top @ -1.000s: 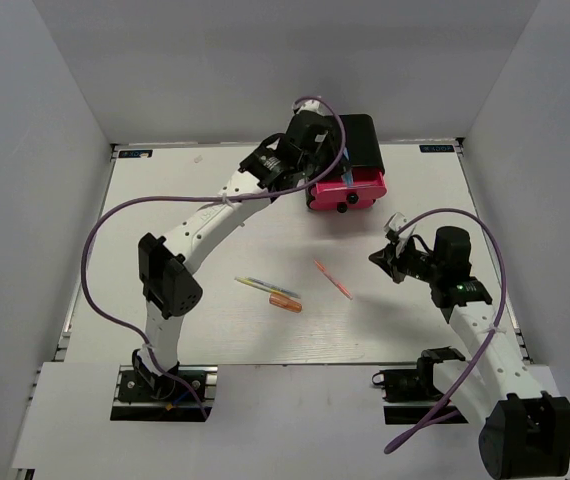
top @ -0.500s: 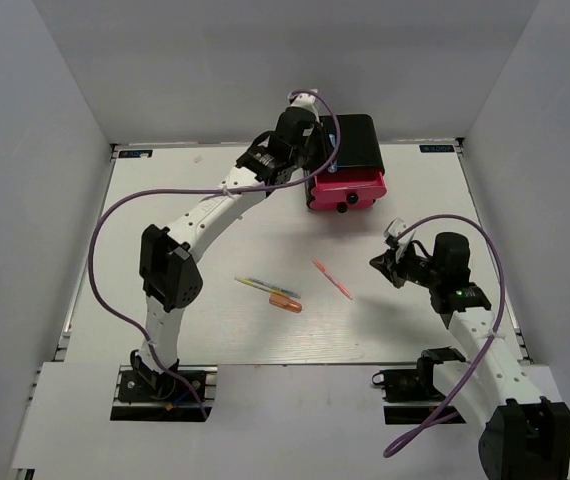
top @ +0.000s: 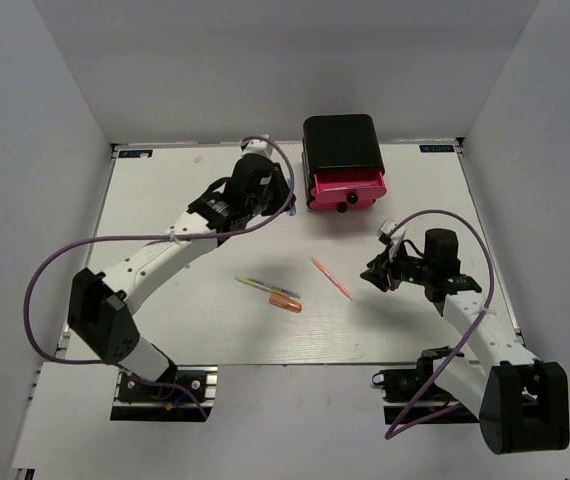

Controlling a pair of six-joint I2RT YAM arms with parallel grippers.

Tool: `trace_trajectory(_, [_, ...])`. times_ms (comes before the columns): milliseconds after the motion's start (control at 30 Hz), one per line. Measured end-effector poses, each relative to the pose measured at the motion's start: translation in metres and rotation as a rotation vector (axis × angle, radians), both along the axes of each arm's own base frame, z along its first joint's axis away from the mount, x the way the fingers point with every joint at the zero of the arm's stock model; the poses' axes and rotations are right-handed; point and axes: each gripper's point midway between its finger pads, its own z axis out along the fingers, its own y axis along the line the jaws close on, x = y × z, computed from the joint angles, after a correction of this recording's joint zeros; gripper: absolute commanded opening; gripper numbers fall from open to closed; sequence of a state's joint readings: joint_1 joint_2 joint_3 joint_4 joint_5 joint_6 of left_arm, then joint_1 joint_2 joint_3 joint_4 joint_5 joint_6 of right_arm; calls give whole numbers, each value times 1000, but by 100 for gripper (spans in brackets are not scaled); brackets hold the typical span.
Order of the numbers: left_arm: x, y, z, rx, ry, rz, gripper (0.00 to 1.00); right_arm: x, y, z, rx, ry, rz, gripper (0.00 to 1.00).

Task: Sort the stationery into containers
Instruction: Close the drawer in the storage box.

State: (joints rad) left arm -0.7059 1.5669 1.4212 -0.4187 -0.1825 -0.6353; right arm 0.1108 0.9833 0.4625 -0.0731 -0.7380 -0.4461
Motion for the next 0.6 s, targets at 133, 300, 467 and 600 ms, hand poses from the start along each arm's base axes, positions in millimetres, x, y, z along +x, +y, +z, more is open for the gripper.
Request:
trace_trajectory(133, [-13,13,-19,-14,41,37,0,4,2,-2,-3,19,9,45])
trace_trajectory(300, [-22,16,-83,44,196,70,0,10,7,0,-2,32,25,47])
trace_trajectory(467, [-28,17,-142,116,327,94,0,9,16,1,-2,38,61,48])
trace_trajectory(600, [-30,17,-170,155,384,104,0,6,24,-2,-6,55,92,49])
